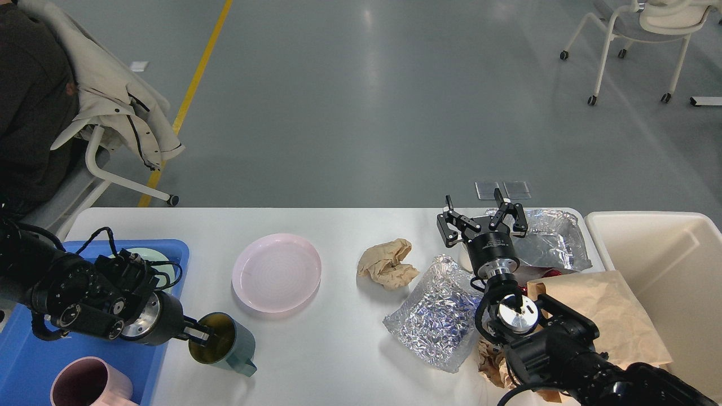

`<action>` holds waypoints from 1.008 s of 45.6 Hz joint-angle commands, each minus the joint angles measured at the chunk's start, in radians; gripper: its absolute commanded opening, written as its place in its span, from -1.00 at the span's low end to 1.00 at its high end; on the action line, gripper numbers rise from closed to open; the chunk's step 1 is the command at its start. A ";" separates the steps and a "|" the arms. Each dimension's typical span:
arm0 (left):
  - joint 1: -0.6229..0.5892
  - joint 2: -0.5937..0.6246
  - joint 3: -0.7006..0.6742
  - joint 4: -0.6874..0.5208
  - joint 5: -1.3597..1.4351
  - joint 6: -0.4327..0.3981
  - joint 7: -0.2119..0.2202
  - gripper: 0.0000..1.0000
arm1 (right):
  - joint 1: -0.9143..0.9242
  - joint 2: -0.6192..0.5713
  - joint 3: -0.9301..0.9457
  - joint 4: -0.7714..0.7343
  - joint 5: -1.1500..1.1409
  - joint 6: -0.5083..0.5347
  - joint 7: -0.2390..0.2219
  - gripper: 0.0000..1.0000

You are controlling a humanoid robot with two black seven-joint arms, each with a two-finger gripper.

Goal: Tidy desktop
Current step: 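Carry the green mug with the left gripper onto the blue tray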

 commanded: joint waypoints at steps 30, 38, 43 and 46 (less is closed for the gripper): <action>-0.918 0.845 -0.044 -0.022 0.561 -0.975 -0.065 -1.00 | 0.000 0.000 0.000 0.000 0.000 0.000 0.000 1.00; -0.876 1.075 -0.043 0.044 0.848 -0.963 -0.068 -1.00 | 0.000 0.000 0.000 0.000 0.000 0.000 0.000 1.00; -0.818 1.183 -0.038 0.056 0.954 -0.899 -0.068 -1.00 | 0.000 0.000 0.000 0.000 0.000 0.000 0.000 1.00; -0.757 1.191 -0.032 0.056 0.963 -0.839 -0.068 -1.00 | 0.000 0.000 0.000 0.000 0.000 0.001 0.000 1.00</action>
